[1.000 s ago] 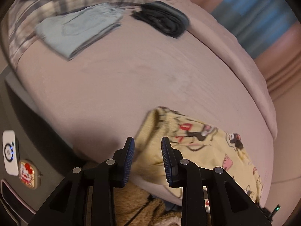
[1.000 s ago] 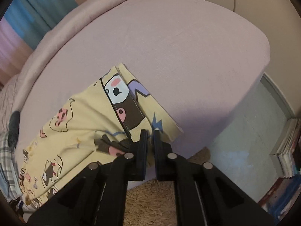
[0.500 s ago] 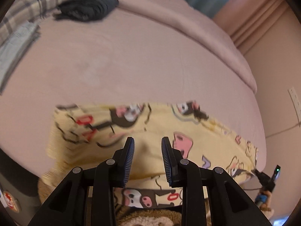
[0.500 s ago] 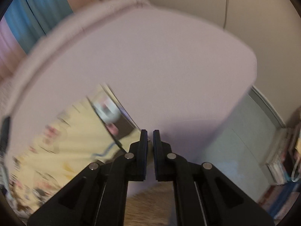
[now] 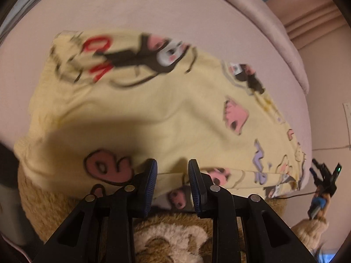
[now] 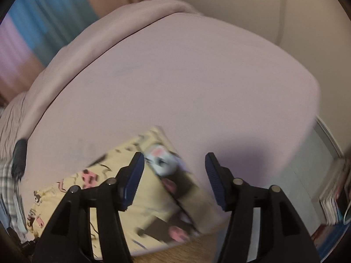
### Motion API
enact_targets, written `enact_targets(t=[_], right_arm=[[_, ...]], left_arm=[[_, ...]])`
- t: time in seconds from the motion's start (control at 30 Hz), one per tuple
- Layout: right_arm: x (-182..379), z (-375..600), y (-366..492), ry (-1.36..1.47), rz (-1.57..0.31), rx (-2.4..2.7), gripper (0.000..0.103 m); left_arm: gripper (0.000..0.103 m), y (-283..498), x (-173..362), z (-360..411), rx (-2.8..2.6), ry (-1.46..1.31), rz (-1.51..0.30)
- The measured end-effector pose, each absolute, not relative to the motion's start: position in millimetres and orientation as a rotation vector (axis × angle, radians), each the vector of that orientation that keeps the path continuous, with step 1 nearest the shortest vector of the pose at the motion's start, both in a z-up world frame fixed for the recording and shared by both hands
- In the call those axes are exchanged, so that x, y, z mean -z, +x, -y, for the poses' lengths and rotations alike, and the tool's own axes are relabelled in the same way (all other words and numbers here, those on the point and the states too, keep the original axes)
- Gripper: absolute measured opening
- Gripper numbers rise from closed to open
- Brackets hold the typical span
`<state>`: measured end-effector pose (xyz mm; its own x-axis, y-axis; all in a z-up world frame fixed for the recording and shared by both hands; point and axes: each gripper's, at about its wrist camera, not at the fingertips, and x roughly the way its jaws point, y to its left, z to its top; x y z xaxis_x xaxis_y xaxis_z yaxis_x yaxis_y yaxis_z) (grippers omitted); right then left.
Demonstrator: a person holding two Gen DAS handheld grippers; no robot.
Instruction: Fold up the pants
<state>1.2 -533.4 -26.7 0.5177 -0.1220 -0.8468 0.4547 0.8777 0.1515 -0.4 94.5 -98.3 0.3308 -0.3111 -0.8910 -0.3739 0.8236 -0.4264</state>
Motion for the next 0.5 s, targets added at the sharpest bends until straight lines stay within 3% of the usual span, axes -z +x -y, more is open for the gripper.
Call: enact_targets(t=[0.1,0.17,0.23,0.27,0.37,0.5], right_arm=[[54,528,36,0.319,-1.034,0.354,0.055],[73,528,50,0.272,-1.067,0.357,0.030],[75,528,52,0.269,-1.058,0.365,0.019],[68,527,50,0.259,-1.031,0.373,0.009],[45,530,38,0.279,-0.936,0.377,0.008],[62,531,44,0.264,-0.989,0.405,0.009]], left_arm=[[0.027,-12,97,-99,-0.063,-0.651,-1.249],[0.027,-17,95,-104,-0.085,-0.657,-1.245],[0.027,-23,92,-112,-0.111,-0.670,-1.234],[0.027,-27,89,-117,-0.123,-0.678,-1.221],[0.027,-33,85,-130,-0.158,-0.688,-1.198],[0.027,-37,84,-147,-0.200,-0.705,-1.169]])
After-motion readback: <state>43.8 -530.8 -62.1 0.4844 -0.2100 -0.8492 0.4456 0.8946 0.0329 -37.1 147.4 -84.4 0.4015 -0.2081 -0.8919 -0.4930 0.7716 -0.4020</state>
